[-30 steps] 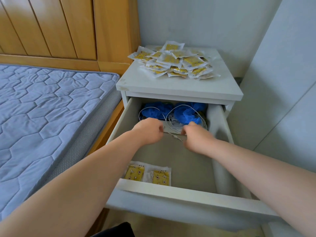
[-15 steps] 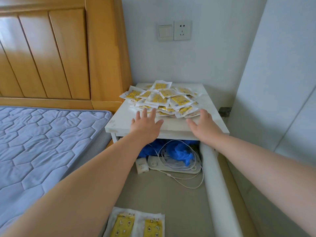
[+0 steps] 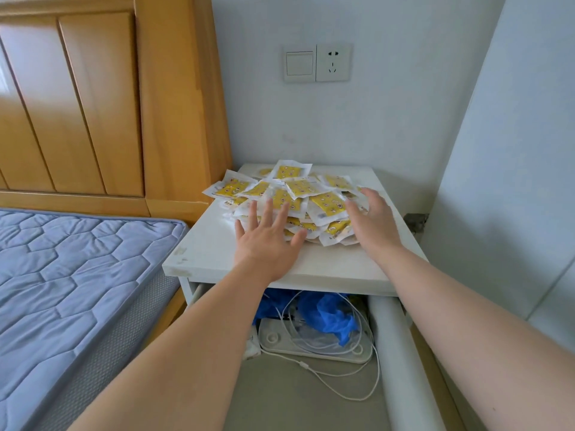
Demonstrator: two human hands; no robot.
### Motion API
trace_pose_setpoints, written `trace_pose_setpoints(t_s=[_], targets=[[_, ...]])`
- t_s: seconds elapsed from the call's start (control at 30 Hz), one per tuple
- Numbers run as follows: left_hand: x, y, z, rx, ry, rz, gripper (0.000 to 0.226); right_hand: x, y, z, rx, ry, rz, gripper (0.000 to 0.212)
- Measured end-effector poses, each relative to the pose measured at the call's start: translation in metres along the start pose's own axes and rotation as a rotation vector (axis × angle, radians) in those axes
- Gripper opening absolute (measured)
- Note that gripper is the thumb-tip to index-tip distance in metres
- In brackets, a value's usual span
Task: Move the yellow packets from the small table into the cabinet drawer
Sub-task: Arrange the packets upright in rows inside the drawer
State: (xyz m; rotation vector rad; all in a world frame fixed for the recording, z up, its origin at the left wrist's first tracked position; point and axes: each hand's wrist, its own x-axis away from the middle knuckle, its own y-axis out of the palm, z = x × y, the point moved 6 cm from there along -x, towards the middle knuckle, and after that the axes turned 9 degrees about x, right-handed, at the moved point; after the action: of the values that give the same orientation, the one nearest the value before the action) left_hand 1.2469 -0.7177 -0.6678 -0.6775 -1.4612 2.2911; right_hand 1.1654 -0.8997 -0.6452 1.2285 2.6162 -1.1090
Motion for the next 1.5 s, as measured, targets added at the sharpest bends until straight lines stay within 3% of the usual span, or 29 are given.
trace_pose_setpoints(t_s=[0.13, 0.2, 0.3, 0.4, 0.5, 0.57, 0.7, 0.77, 0.87, 0.97, 1.23, 1.37, 1.5], targets=[[0.001, -0.005, 0.001, 0.081, 0.004, 0.045, 0.066, -0.001, 0.022, -0.009, 0.487, -0.231, -0.135, 0.053], [0.006, -0.012, 0.003, 0.093, 0.029, 0.146, 0.062, 0.001, 0.023, -0.009, 0.489, -0.256, -0.136, 0.047], [0.014, -0.021, 0.007, 0.098, 0.073, 0.275, 0.057, 0.003, 0.009, -0.013, 0.255, -0.243, 0.013, 0.027], [0.011, -0.016, 0.007, 0.075, 0.089, 0.203, 0.061, 0.003, 0.005, -0.014, 0.252, -0.255, 0.073, 0.031], [0.007, -0.007, 0.006, 0.060, 0.078, 0.075, 0.062, 0.001, 0.021, -0.011, 0.425, -0.258, -0.115, 0.057], [0.007, -0.009, 0.005, 0.079, 0.064, 0.097, 0.062, 0.000, 0.024, -0.009, 0.477, -0.255, -0.152, 0.060], [0.012, -0.018, 0.008, 0.007, 0.082, 0.218, 0.057, 0.002, 0.009, -0.014, 0.324, -0.217, 0.010, 0.044], [0.011, -0.016, 0.009, 0.006, 0.094, 0.193, 0.058, 0.003, 0.005, -0.012, 0.261, -0.184, 0.042, 0.044], [0.008, -0.008, 0.006, 0.050, 0.091, 0.093, 0.060, 0.000, 0.009, -0.003, 0.227, -0.059, -0.051, 0.060], [0.007, -0.008, 0.004, 0.098, 0.085, 0.108, 0.059, -0.003, 0.016, 0.001, 0.318, -0.031, -0.153, 0.072], [0.006, -0.006, 0.003, 0.111, 0.059, 0.058, 0.059, -0.007, 0.010, 0.004, 0.026, 0.088, -0.325, 0.014], [0.008, -0.005, 0.004, 0.104, 0.060, 0.028, 0.059, -0.016, -0.004, 0.014, -0.159, 0.236, -0.311, 0.010], [0.006, -0.005, 0.004, 0.123, 0.058, 0.023, 0.061, -0.039, -0.028, -0.001, -0.214, 0.235, -0.117, 0.014]])
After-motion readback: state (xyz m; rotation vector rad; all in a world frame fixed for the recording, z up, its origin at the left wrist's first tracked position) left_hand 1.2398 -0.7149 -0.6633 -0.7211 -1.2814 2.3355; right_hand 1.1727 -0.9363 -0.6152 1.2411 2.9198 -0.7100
